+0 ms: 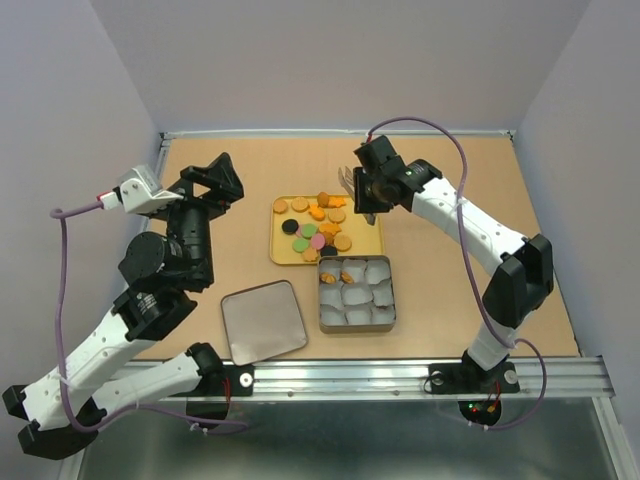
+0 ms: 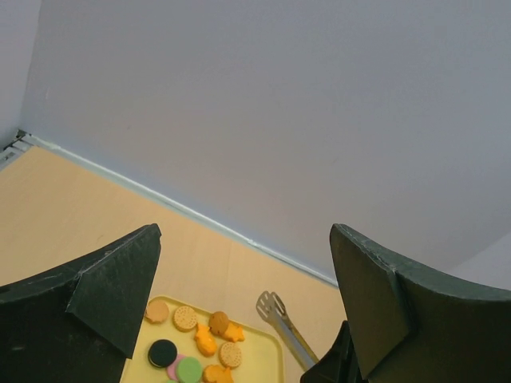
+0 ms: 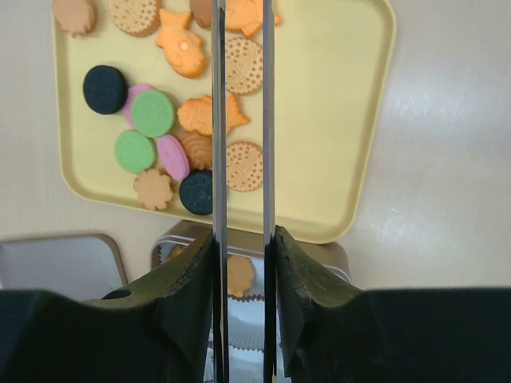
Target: Pack the cookies
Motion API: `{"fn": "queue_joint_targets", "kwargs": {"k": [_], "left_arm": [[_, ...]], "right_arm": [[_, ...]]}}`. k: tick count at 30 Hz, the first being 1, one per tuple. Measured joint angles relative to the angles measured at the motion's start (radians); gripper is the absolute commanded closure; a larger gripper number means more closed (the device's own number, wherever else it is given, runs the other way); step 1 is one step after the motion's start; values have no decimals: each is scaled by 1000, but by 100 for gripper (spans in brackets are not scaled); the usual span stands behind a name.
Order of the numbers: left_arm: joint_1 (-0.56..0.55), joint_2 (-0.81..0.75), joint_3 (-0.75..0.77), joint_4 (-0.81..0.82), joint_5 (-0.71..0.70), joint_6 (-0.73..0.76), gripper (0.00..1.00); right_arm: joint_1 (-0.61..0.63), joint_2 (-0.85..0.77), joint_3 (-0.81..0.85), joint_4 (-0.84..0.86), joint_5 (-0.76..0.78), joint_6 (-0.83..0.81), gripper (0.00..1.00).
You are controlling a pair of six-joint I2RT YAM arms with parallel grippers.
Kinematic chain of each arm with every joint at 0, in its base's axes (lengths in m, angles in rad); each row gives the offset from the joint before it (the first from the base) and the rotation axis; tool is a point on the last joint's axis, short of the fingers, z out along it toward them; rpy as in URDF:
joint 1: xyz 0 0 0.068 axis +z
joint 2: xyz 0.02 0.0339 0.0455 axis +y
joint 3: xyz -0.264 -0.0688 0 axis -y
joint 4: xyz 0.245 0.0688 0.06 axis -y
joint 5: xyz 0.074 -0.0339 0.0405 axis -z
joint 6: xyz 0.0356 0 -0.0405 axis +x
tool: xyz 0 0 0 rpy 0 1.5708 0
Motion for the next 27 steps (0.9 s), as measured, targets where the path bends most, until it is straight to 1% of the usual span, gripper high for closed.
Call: {"fn": "queue_joint_targets", "kwargs": {"k": [6, 11, 14, 18, 21, 27], "left_arm": [[8, 21, -13, -35, 0, -25, 1], [42, 51, -13, -67, 9, -56, 1], [95, 72, -11, -111, 41, -95, 1], [208, 100, -11, -181, 129, -151, 1], [269, 103, -11, -216, 184, -175, 1], [310, 103, -10, -245, 244, -195, 1]], "right_arm": [[3, 55, 34, 31, -54, -14, 63], [4, 80, 34, 43, -99, -13, 64], [4, 87, 34, 47, -114, -13, 64], [4, 101, 34, 52, -123, -10, 64], [4, 114, 34, 54, -122, -9, 64], [4, 116, 34, 65, -119, -3, 64]]}}
